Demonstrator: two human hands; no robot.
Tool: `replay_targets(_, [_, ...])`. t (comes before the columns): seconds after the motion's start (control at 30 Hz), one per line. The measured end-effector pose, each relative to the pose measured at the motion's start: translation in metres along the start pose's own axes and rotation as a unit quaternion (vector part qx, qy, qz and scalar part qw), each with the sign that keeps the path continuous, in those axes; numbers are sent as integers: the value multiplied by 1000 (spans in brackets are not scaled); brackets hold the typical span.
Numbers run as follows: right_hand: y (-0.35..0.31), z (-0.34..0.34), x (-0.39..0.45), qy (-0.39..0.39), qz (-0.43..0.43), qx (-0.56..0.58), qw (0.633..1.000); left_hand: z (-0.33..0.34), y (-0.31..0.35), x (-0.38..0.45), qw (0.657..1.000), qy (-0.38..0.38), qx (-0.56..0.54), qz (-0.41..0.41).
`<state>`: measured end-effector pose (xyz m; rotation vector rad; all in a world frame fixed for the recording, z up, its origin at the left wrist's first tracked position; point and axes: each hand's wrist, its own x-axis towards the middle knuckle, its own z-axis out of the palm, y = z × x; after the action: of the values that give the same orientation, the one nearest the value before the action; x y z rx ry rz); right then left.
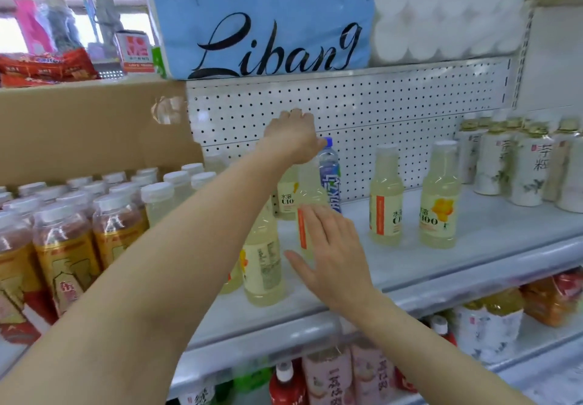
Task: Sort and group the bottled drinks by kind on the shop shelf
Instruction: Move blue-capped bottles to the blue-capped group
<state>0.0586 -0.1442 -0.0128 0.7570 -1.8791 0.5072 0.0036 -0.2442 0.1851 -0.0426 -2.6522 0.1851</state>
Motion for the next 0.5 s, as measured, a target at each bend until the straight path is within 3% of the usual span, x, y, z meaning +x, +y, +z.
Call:
replay_targets(0.3, [125, -36, -1, -26, -10, -101, 995, 22, 42, 76, 985, -150, 17, -82])
replay_targets(0.5, [165, -34, 13, -47, 35, -79, 995, 43, 71, 109, 967, -214, -3, -137])
